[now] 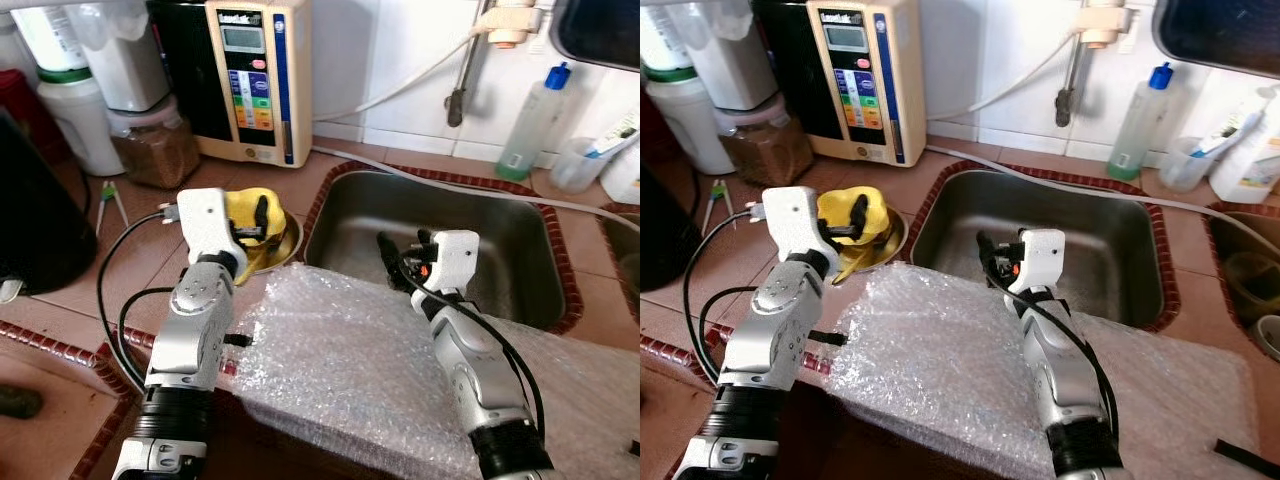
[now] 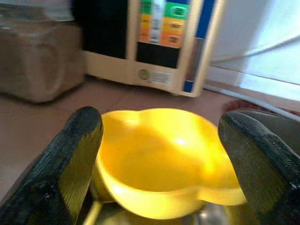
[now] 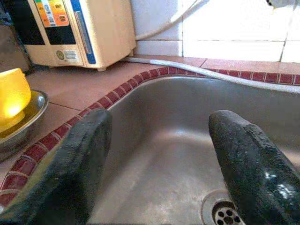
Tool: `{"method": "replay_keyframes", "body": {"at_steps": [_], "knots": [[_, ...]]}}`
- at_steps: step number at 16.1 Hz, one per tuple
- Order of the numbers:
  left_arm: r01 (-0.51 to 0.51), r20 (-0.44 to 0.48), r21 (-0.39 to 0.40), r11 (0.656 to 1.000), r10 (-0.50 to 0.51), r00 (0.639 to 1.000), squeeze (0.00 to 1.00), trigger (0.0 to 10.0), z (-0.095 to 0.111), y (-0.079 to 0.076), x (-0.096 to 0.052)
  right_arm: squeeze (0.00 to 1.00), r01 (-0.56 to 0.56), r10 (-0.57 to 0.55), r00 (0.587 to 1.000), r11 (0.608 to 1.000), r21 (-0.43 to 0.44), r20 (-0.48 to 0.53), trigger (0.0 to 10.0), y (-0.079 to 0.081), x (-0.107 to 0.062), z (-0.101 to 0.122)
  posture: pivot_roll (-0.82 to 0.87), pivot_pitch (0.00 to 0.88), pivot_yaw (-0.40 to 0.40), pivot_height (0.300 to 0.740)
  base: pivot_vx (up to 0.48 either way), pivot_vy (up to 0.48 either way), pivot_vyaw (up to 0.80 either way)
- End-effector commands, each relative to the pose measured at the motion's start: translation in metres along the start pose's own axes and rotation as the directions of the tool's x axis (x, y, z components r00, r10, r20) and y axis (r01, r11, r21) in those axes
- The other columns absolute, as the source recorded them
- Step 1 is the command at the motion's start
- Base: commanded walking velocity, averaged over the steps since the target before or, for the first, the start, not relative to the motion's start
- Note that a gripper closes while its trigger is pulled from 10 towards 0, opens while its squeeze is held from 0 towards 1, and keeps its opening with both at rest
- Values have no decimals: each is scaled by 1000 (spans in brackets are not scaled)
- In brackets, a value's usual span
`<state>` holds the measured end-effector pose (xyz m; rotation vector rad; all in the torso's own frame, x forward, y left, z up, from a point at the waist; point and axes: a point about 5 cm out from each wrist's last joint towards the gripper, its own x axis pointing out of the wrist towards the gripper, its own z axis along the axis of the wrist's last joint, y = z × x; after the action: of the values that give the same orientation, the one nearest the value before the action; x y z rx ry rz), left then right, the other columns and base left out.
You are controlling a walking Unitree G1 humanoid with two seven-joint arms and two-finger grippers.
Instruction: Kitchen organization
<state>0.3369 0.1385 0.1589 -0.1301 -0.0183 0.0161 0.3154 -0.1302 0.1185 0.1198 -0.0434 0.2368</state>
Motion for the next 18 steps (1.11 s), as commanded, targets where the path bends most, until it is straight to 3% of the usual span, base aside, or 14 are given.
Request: {"method": "replay_keyframes", "body": {"at_steps": [1, 3, 4, 5, 6, 11, 14, 17, 18], "knots": [[-43, 17, 2, 999, 42, 999, 1000, 10000, 5, 3, 3, 1000, -10, 10, 1000, 1000, -8, 1, 10000, 1, -1, 2, -91, 16, 50, 740, 0, 0, 0], [-126, -14, -21, 992, 126, 992, 1000, 10000, 3, 16, 8, 1000, -85, 85, 996, 996, 1, -5, 10000, 11, -9, 2, -91, 19, 52, 740, 0, 0, 0], [-127, -33, -39, 991, 126, 991, 0, 10000, 1, 17, 9, 1000, -136, 136, 991, 991, 7, 4, 10000, 18, -11, 4, -92, 19, 52, 740, 0, 0, 0], [-127, -48, -60, 990, 124, 991, 0, 10000, 0, 16, 9, 565, -194, 194, 981, 981, 3, 11, 10000, 24, -14, 7, -93, 21, 52, 740, 0, 0, 0], [-138, -89, -109, 984, 128, 988, 0, 10000, -4, 16, 11, 0, -316, 316, 949, 949, 7, 11, 10000, 37, -23, 12, -93, 22, 55, 740, 0, 0, 0], [-159, -208, -271, 949, 103, 973, 0, 10000, -13, 14, 19, 0, -432, 432, 902, 902, -17, -25, 10000, 47, -37, 13, -95, 21, 57, 740, 0, 0, 0], [-133, -186, -283, 950, 82, 979, 0, 10000, -3, 12, 24, 0, -531, 531, 846, 847, 9, -52, 10000, 59, -46, 14, -94, 19, 62, 740, 0, 0, 0], [-95, -223, -244, 965, 40, 974, 0, 10000, -2, 10, 29, 0, -533, 532, 844, 846, 6, -69, 10000, 58, -47, 11, -91, 17, 61, 740, 0, 0, 0], [-90, -226, -220, 971, 39, 973, 0, 6588, -1, 11, 29, 0, -533, 533, 843, 846, 8, -70, 10000, 59, -47, 12, -90, 18, 62, 740, 0, 0, 0]]}}
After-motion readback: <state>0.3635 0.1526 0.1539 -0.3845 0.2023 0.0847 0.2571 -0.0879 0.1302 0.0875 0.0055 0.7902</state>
